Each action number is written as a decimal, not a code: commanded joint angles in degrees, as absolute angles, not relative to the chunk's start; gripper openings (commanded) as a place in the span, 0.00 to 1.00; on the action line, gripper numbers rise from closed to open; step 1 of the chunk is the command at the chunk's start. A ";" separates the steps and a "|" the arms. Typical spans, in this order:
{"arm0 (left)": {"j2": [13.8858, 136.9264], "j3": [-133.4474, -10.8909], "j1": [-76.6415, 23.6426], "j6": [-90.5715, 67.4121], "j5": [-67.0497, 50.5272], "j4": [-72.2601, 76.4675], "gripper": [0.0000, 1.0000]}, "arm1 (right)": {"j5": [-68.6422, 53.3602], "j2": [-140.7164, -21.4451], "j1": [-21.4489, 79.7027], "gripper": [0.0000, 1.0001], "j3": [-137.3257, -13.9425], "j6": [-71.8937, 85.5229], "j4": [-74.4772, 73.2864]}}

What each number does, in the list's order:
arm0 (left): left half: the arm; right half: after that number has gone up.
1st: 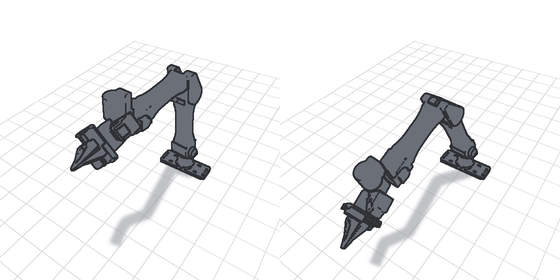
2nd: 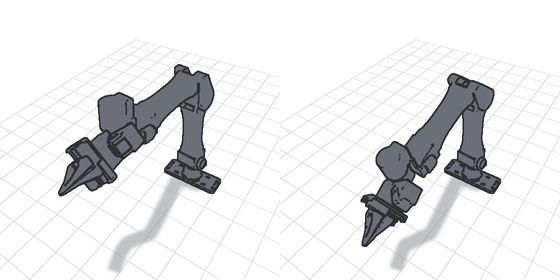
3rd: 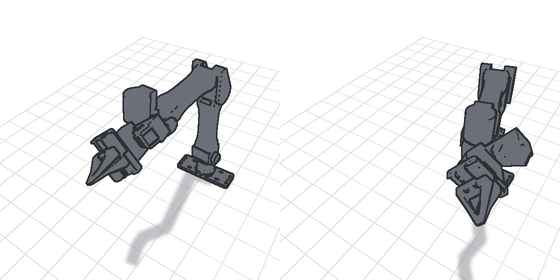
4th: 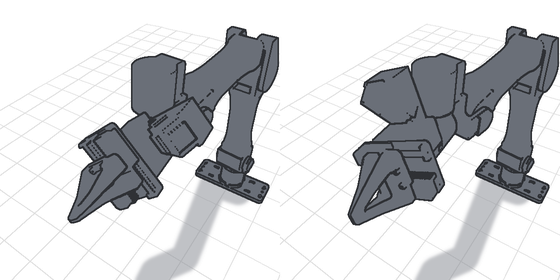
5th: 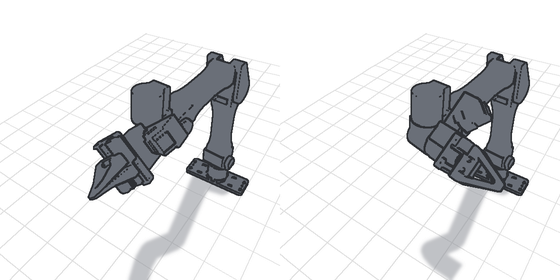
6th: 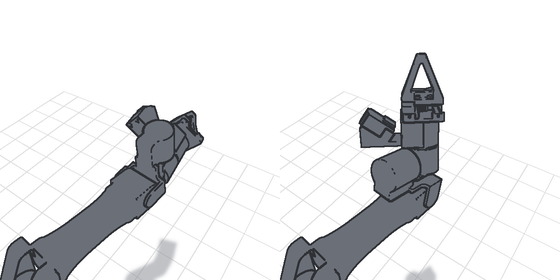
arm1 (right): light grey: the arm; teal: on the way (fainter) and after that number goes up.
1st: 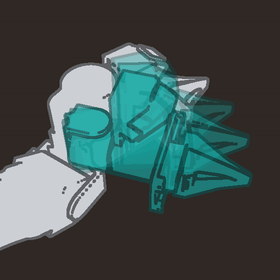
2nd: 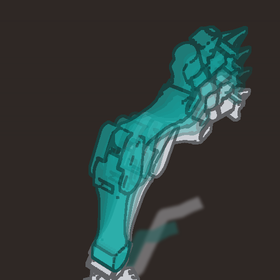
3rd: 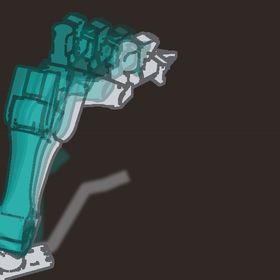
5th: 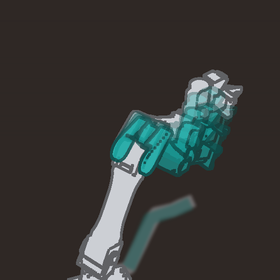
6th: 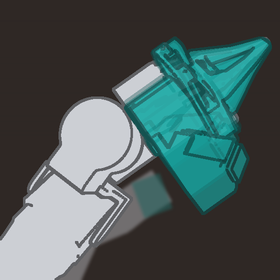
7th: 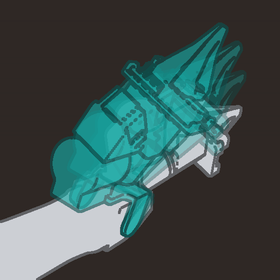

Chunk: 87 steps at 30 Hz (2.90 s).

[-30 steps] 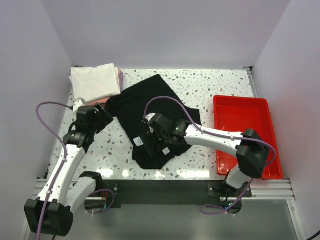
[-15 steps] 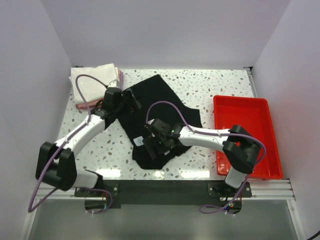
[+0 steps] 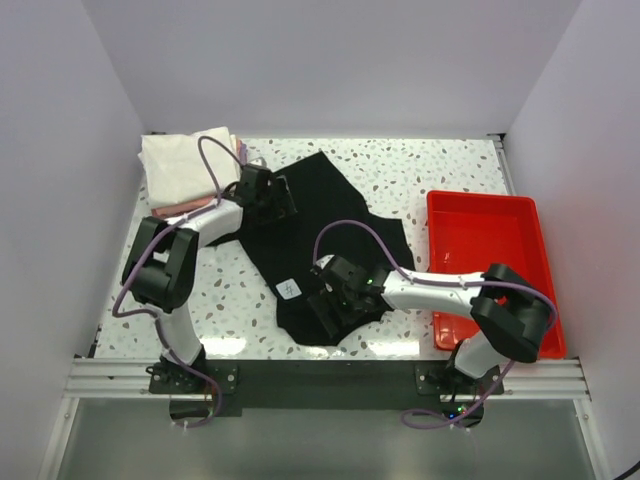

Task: Fold and stack the t-shirts
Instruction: Flatten the tshirt out

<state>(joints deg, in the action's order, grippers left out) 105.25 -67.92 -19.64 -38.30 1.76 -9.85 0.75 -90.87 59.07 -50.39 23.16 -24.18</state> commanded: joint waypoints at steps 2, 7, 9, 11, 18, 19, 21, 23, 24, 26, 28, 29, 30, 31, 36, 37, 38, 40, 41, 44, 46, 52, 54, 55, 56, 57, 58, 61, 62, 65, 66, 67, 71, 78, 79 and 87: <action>102.75 -61.01 -20.83 -38.32 1.14 -7.65 1.00 | 0.53 -86.50 59.06 0.99 -45.36 25.13 -29.70; 95.03 -46.36 -21.62 -40.95 2.90 -9.75 1.00 | 2.28 -80.08 58.89 0.99 -45.35 26.10 -32.69; 89.51 -42.12 -21.71 -42.97 3.43 -13.15 1.00 | 4.47 -77.97 58.97 0.99 -46.57 27.33 -33.48; 85.10 -35.88 -22.23 -46.31 3.43 -15.98 1.00 | 5.45 -74.89 58.80 0.99 -47.63 27.51 -32.35; 53.68 -22.07 -28.46 -60.63 0.71 -33.28 1.00 | 5.89 -70.40 54.06 0.99 -51.15 28.30 -28.04; 50.66 -21.80 -28.65 -62.56 0.27 -34.35 1.00 | 5.28 -70.40 51.09 0.99 -51.33 28.65 -27.78; 44.16 -23.89 -28.83 -63.02 0.26 -36.81 1.00 | 0.37 -70.75 47.57 0.99 -50.98 29.87 -26.64; 41.93 -26.53 -28.83 -62.23 1.40 -38.14 1.00 | -1.13 -70.93 43.86 0.99 -50.71 29.97 -26.11; 41.75 -29.76 -28.83 -61.44 4.19 -38.67 1.00 | -1.14 -70.93 43.25 0.99 -50.97 29.45 -26.28; 45.24 -33.82 -28.74 -57.58 9.19 -38.50 1.00 | -1.05 -70.93 42.98 0.99 -51.76 28.74 -27.15; 49.20 -41.02 -28.74 -53.38 12.73 -37.97 1.00 | -1.32 -70.58 42.98 0.99 -51.94 28.22 -27.42; 54.09 -43.48 -28.74 -52.22 16.22 -37.27 1.00 | -1.23 -70.49 42.98 0.99 -52.12 27.86 -27.68; 56.84 -48.47 -28.74 -51.08 18.09 -36.66 1.00 | -0.88 -70.05 42.98 0.99 -52.21 27.51 -27.60; 59.56 -50.78 -28.74 -49.32 20.11 -35.95 1.00 | -0.70 -69.87 42.98 0.99 -52.12 27.25 -27.95; 80.21 -69.20 -25.67 -43.96 26.36 -33.84 1.00 | 1.05 -68.91 42.80 0.99 -51.51 26.46 -29.00; 83.20 -71.69 -25.06 -42.81 26.54 -33.58 1.00 | 1.66 -68.65 42.80 0.99 -51.42 26.28 -29.26; 88.80 -74.42 -23.83 -42.28 26.37 -34.01 1.00 | 1.93 -68.56 42.80 0.99 -51.24 26.11 -29.79; 94.28 -81.63 -23.12 -40.18 24.34 -33.84 0.99 | 2.81 -68.12 42.72 0.99 -51.15 25.84 -30.23; 99.61 -86.44 -22.68 -39.73 24.87 -34.62 0.99 | 3.16 -68.03 42.71 0.99 -50.98 25.58 -30.41; 110.60 -97.42 -21.71 -39.20 25.57 -40.05 0.93 | 3.43 -67.68 42.45 0.99 -50.36 25.40 -30.76; 115.29 -102.02 -21.45 -39.20 26.27 -42.44 0.89 | 3.87 -67.50 42.19 0.99 -50.19 25.31 -31.20; 128.22 -113.55 -19.43 -39.46 28.30 -48.16 0.79 | 3.25 -66.62 41.49 0.99 -47.99 25.22 -32.08; 129.72 -113.29 -19.07 -39.46 28.30 -47.20 0.77 | 3.25 -66.45 41.31 0.99 -46.67 25.22 -32.08; 130.07 -113.03 -18.99 -39.55 27.78 -46.68 0.76 | 3.08 -66.45 41.13 0.99 -46.50 25.31 -32.08; 130.60 -112.77 -18.90 -39.55 27.34 -45.89 0.75 | 2.64 -66.53 41.13 0.99 -45.97 25.23 -31.91; 130.87 -112.85 -18.90 -39.99 27.33 -45.62 0.75 | 2.20 -66.71 41.05 0.99 -45.71 25.14 -31.64; 131.13 -112.76 -18.90 -40.16 27.42 -45.44 0.75 | 1.24 -66.71 40.87 0.99 -45.53 25.22 -31.47; 132.36 -112.68 -18.46 -41.31 27.69 -44.48 0.72 | 0.44 -67.06 40.87 0.99 -45.18 24.96 -31.03; 132.45 -112.50 -18.37 -41.57 27.69 -44.21 0.71 | 0.44 -67.06 40.87 0.99 -45.09 24.79 -31.03; 133.33 -112.41 -18.19 -42.45 27.86 -43.68 0.68 | 0.35 -67.06 40.87 0.99 -45.18 24.35 -31.29; 133.50 -112.33 -18.19 -42.80 28.04 -43.51 0.67 | 0.44 -66.97 40.78 0.99 -45.18 24.26 -31.46; 133.77 -112.24 -18.28 -42.89 27.86 -43.24 0.65 | 0.53 -66.89 40.78 0.99 -45.26 24.26 -31.55; 135.00 -112.15 -18.19 -43.77 27.42 -42.71 0.61 | 0.09 -66.80 40.78 0.99 -44.74 24.52 -31.29; 134.91 -109.78 -17.84 -45.26 28.31 -43.86 0.53 | 0.87 -66.71 40.69 0.99 -44.21 24.61 -31.46; 134.13 -108.99 -17.49 -45.44 27.95 -43.51 0.51 | 1.23 -66.62 40.78 0.99 -44.12 24.52 -31.38; 131.75 -101.87 -16.35 -47.28 28.13 -42.28 0.41 | 2.81 -66.97 40.43 0.99 -45.09 24.96 -31.47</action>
